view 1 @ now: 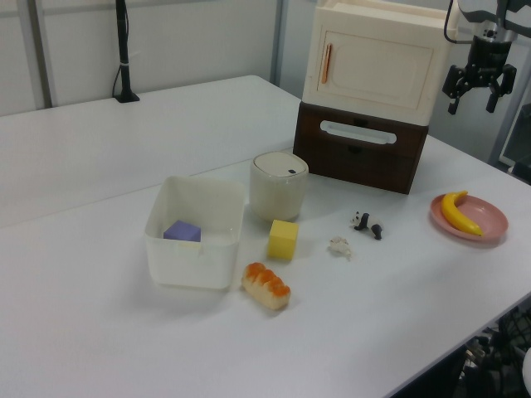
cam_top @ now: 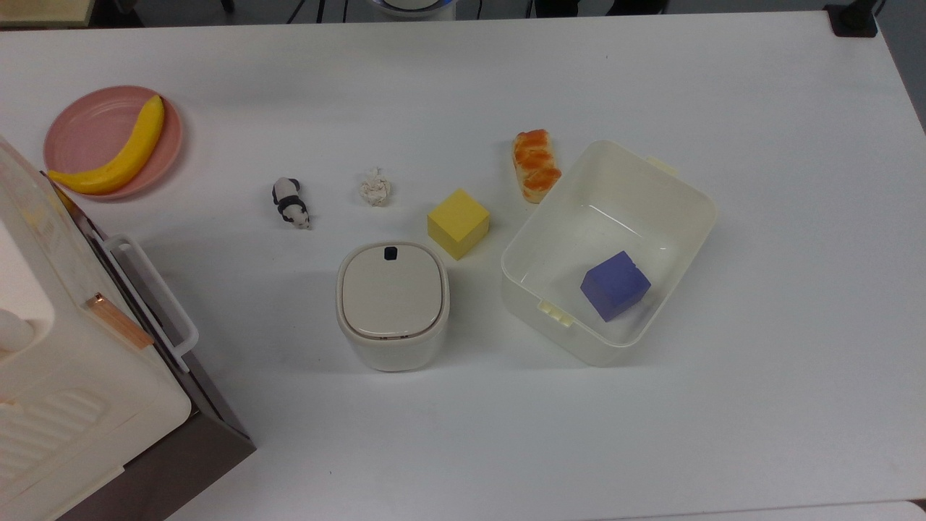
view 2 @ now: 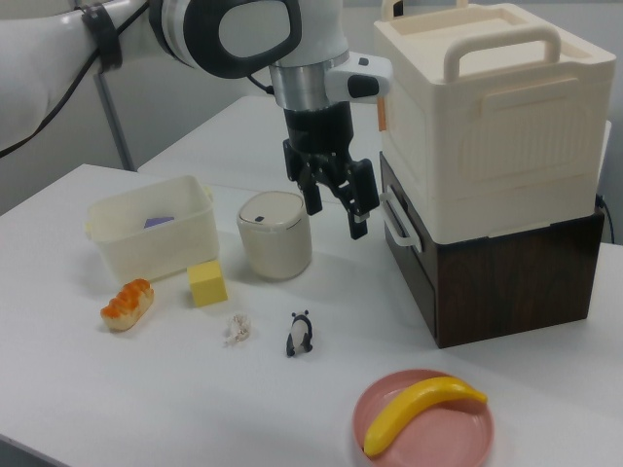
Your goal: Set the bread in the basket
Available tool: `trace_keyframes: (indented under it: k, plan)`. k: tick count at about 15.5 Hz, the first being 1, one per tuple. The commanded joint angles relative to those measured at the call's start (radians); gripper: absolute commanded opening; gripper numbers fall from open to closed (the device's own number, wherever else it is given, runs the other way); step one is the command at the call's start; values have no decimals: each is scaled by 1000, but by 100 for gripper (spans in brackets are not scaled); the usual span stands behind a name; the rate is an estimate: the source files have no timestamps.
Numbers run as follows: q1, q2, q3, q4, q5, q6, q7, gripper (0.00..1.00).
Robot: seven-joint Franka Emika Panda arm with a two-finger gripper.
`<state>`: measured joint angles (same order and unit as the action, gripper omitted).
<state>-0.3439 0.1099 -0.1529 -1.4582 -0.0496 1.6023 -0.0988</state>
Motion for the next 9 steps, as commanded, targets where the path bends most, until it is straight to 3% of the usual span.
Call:
trace_keyframes:
  k: [1,9]
  plan:
    - [39,-19,-7,-25,5,-21,-18,100]
    - [36,-19,-13,-22,5,-13,-18,100]
